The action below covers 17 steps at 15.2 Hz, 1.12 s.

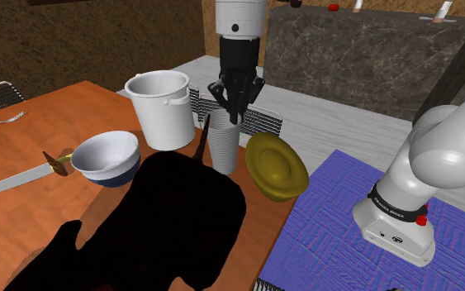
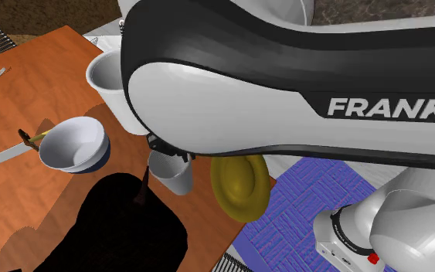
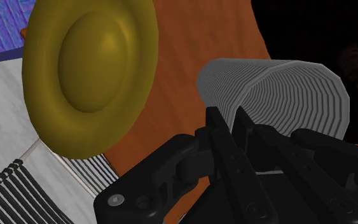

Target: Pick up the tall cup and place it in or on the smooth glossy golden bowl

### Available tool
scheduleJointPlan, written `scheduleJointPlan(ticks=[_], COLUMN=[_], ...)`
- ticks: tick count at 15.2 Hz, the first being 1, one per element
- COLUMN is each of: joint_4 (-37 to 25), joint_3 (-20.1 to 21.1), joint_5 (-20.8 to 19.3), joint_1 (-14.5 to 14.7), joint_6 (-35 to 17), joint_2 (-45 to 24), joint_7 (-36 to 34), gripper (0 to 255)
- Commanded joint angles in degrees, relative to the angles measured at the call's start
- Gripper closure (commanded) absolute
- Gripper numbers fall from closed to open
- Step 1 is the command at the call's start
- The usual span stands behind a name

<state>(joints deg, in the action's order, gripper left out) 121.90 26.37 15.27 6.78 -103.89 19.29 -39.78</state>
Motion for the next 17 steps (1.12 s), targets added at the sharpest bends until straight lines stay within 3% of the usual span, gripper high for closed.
scheduleJointPlan(ticks=[1,6,17], joint_4=[-1.66,-5.07,0.62], joint_3=[-0.1,-0.46,-12.8], joint_5=[-0.2,-0.5,-1.39], joint_1=[-0.09,-0.25,-1.76], joint_6=[1.4,4.76,17.3], joint_2=[-0.2,-0.23,15.67], joint_7=[-0.25,-0.67,11.4], gripper=[255,255,255])
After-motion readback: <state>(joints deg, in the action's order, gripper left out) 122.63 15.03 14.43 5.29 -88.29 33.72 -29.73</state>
